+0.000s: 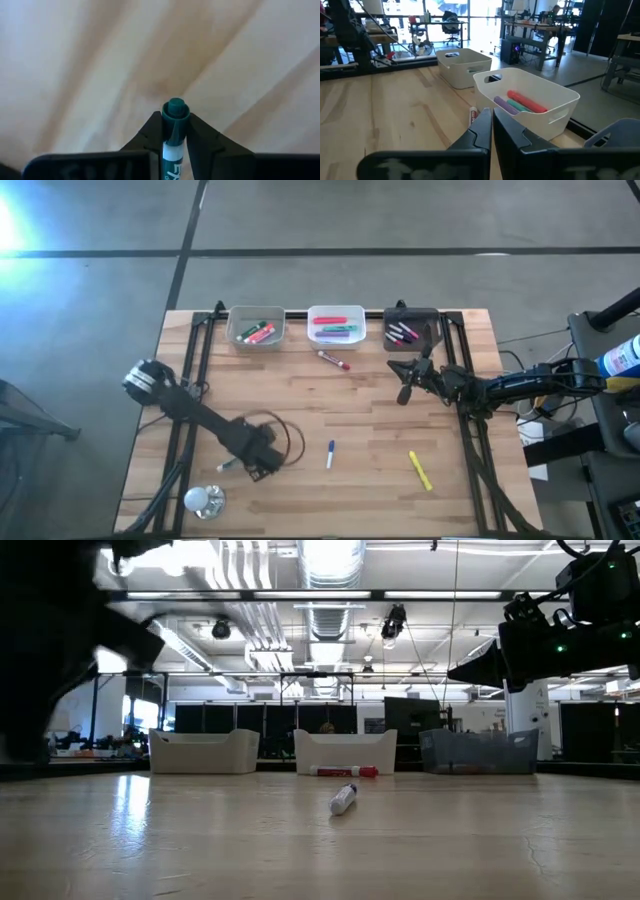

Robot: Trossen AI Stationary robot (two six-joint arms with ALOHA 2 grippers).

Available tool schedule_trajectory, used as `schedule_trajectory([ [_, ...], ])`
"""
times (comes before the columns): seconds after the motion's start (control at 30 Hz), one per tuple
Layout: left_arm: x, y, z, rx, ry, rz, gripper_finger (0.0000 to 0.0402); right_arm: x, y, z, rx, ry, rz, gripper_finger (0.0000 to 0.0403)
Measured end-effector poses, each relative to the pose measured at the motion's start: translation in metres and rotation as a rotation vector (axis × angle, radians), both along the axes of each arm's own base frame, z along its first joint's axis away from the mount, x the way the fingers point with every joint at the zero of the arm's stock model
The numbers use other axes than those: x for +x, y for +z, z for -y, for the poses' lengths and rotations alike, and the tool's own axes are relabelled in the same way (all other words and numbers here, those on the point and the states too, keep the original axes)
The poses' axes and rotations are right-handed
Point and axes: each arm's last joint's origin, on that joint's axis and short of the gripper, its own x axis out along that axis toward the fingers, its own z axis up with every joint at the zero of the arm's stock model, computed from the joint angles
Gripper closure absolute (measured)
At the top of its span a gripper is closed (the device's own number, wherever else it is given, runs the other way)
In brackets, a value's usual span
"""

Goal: Pick & Place Markers
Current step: Put the dark green marker pen into the gray bin

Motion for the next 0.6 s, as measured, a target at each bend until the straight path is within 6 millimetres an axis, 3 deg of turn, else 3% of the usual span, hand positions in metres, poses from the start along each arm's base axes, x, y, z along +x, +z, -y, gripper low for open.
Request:
schedule_trajectory([
  [0.1, -0.003, 0.028, -0.024, 0.052, 0.073, 0.078, 0.0352, 0.000, 0.000, 0.000, 0.000, -0.001, -0.001, 0.0390],
  [0.23, -0.007, 0.061, -0.074, 0.176, 0.213, 0.226, 0.0352, 0.000, 0.000, 0.000, 0.000, -0.001, -0.001, 0.0390],
  [0.43, -0.016, 0.099, -0.172, 0.436, 0.336, 0.425, 0.0352, 0.000, 0.000, 0.000, 0.000, -0.001, -0.001, 0.0390],
  [0.6, -0.026, 0.111, -0.257, 0.577, 0.342, 0.511, 0.0352, 0.000, 0.000, 0.000, 0.000, -0.001, -0.001, 0.0390],
])
